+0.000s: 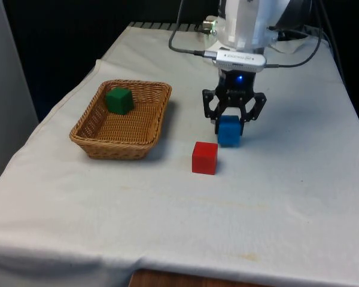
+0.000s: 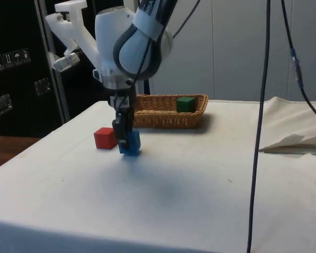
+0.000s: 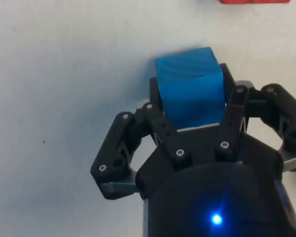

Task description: Pick up exactly two blocks and place them into the basket.

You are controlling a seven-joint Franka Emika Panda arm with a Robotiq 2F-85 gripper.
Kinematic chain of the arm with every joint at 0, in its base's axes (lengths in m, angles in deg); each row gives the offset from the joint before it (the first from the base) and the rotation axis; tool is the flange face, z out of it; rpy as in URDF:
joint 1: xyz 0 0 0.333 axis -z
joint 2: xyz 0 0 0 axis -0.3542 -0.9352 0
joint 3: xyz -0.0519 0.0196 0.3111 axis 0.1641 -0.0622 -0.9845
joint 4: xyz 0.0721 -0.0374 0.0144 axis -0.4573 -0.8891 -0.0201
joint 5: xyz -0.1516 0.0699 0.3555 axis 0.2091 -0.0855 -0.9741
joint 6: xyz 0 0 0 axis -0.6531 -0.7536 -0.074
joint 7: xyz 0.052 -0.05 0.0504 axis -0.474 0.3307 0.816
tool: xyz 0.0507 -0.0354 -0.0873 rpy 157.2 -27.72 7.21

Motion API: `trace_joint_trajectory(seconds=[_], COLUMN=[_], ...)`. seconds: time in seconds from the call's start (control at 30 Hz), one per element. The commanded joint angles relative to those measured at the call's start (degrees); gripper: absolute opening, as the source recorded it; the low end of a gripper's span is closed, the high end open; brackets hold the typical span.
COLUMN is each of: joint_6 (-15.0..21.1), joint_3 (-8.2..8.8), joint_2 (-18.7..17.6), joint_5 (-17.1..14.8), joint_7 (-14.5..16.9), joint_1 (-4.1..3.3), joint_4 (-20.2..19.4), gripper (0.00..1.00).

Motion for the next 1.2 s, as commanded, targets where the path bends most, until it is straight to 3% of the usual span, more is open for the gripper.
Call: trace_joint_trajectory(seconds=[0.0, 0.07, 0.1, 0.13, 0.37, 0.7, 0.73, 0.97, 1.0, 1.03, 1.17], joint_6=[-1.15, -1.72, -1.09, -2.06, -4.98, -7.28, -8.25, -10.08, -9.63, -10.26, -11.00], joint_3=[0.46, 0.52, 0.06, 0.52, 0.52, 1.38, 1.60, 3.72, 4.18, 3.90, 5.10], joint_2=[1.89, 2.81, 1.89, 3.32, 6.53, 7.73, 8.02, 7.45, 7.62, 7.33, 6.70], joint_5=[0.57, 0.92, 0.40, 1.09, 2.29, 1.83, 1.78, 0.97, 1.55, 0.92, 0.52], joint_7=[-0.06, -0.17, 0.00, -0.23, 0.17, 2.58, 3.72, 6.70, 6.13, 6.93, 8.54], joint_1=[-0.34, -0.34, 0.00, -0.34, -0.06, 0.00, 0.40, 0.92, 0.46, 0.97, 1.43], joint_4=[-0.86, -1.09, -0.69, -1.20, -0.86, 1.15, 1.83, 4.35, 4.07, 4.64, 6.13], gripper=[0.02, 0.02, 0.02, 0.02, 0.02, 0.02, 0.02, 0.02, 0.02, 0.02, 0.02])
